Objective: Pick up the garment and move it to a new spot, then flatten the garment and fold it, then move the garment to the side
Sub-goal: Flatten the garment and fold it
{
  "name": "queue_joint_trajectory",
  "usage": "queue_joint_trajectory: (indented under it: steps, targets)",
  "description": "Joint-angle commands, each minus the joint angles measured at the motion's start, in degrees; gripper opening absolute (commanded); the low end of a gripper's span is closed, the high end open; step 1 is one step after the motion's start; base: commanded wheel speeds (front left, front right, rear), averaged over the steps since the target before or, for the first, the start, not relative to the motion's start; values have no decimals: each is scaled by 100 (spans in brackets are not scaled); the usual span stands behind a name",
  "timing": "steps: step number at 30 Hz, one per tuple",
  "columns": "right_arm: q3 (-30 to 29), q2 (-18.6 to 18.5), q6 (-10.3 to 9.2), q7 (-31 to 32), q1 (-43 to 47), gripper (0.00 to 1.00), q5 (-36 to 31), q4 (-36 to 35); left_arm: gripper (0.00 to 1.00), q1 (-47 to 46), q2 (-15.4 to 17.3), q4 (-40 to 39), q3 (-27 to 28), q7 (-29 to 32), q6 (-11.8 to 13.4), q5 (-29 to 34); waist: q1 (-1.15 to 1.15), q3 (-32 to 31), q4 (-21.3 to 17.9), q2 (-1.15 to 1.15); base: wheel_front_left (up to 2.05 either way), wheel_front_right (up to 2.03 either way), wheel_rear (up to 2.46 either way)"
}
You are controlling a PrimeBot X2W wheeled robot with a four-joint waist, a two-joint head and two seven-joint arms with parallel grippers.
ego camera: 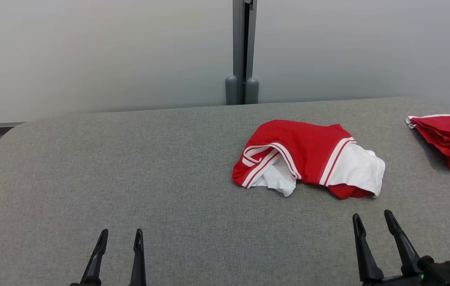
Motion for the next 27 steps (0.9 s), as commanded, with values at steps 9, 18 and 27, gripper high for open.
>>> queue_joint_trajectory:
  steps: [9, 18, 27]
  targets:
    - [9, -5, -9, -4, -82, 100, 27, -23, 100, -249, 15, 114, -141, 0, -83, 165, 0, 149, -31, 0, 0, 0, 0]
    - [245, -145, -9, -3, -505, 100, 59, -100, 100, -2072, 19, 1611, -980, 0, -737, 188, 0, 1044, -274, 0, 0, 0, 0]
    - [330, -160, -9, -3, -1101, 100, 133, -146, 100, -4275, 22, 3661, -1982, 0, -787, -201, 0, 1888, -865, 0, 0, 0, 0]
